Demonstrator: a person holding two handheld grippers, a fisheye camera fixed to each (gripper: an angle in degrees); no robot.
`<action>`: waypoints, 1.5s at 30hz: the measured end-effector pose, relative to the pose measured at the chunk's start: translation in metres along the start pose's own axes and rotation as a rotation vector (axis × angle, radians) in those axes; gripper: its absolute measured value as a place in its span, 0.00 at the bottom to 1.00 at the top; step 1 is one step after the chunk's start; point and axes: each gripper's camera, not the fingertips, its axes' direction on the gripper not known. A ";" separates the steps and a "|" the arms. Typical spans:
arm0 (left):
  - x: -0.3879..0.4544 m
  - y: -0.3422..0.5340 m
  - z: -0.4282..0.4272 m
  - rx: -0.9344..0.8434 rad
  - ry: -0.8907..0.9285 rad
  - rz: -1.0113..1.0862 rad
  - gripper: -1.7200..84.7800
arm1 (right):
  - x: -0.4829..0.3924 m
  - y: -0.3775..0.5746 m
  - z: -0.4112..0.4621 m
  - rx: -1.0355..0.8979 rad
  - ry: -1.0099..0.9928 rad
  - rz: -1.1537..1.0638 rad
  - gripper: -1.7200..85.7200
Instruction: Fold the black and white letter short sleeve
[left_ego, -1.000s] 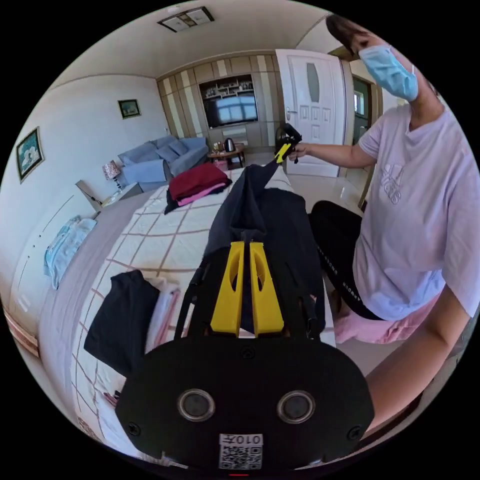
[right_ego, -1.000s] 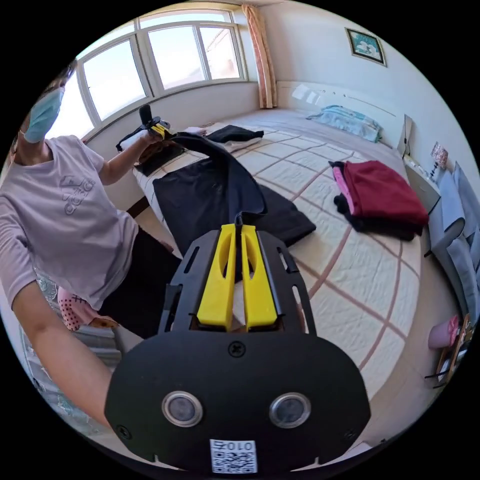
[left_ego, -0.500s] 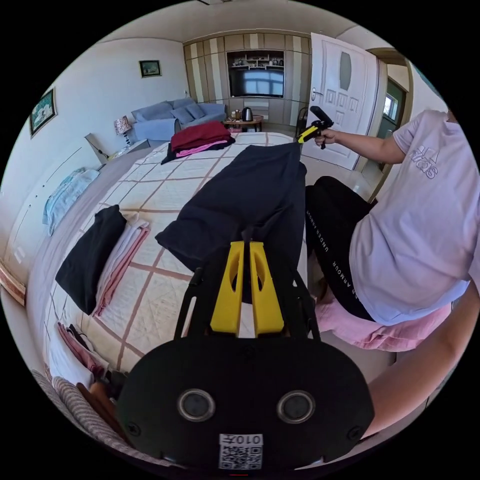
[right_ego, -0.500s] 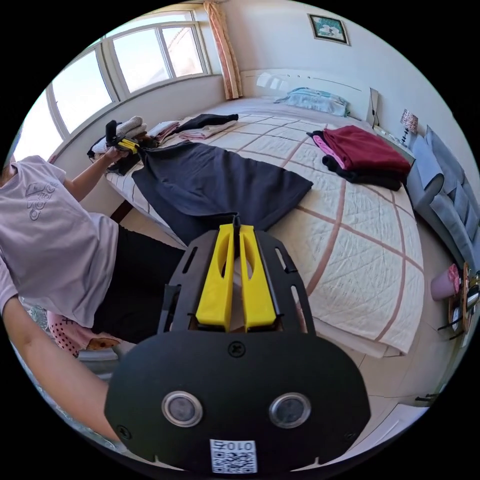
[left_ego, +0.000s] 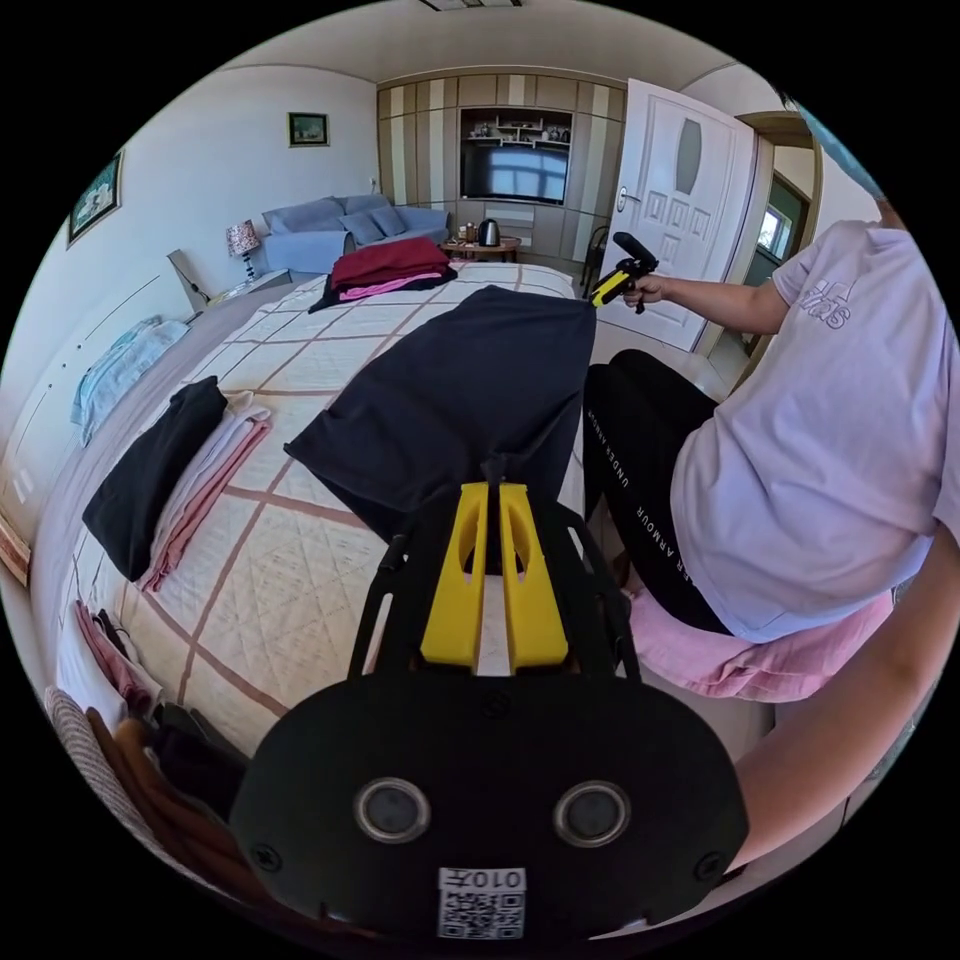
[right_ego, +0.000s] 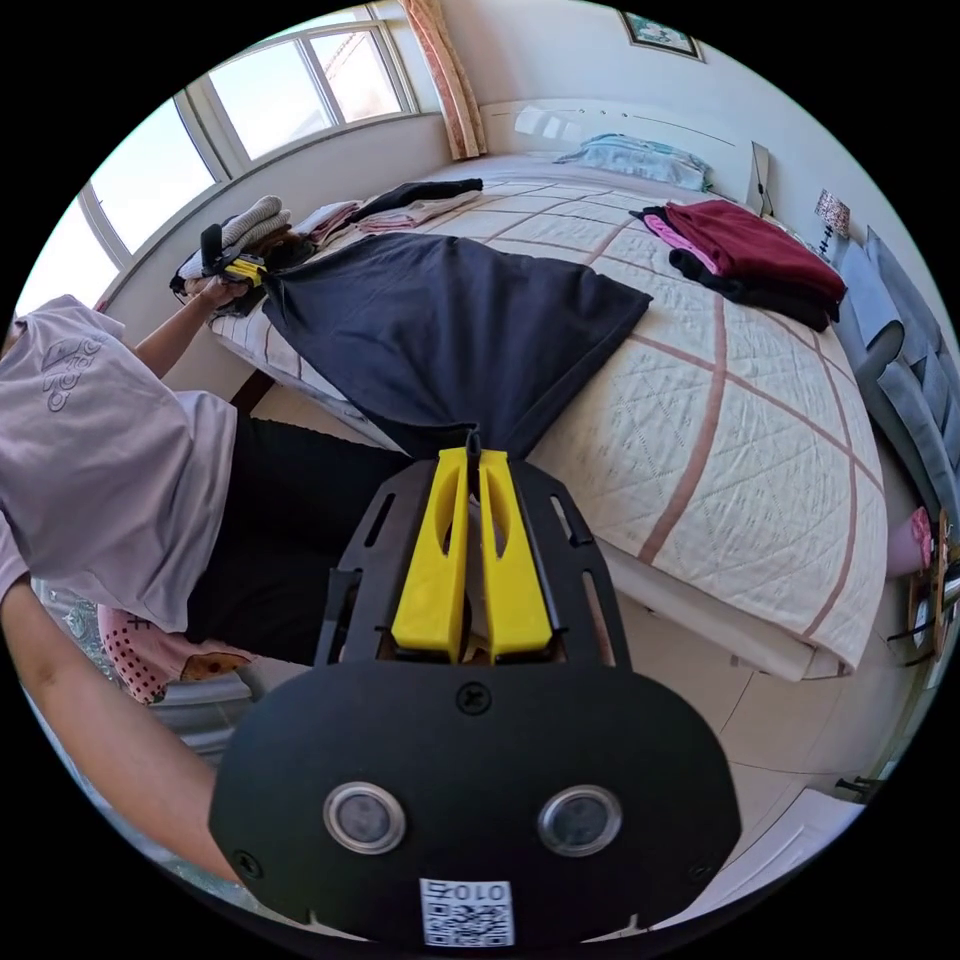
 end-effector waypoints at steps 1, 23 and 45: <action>0.000 0.001 0.000 0.005 0.000 0.000 0.03 | 0.002 -0.001 0.000 -0.003 0.009 0.008 0.04; -0.118 -0.007 0.015 0.083 -0.223 -0.708 0.10 | 0.088 -0.060 -0.058 0.212 0.177 0.390 0.10; -0.219 -0.043 0.120 0.000 0.004 -0.787 0.03 | 0.173 -0.159 0.019 0.022 0.060 0.498 0.09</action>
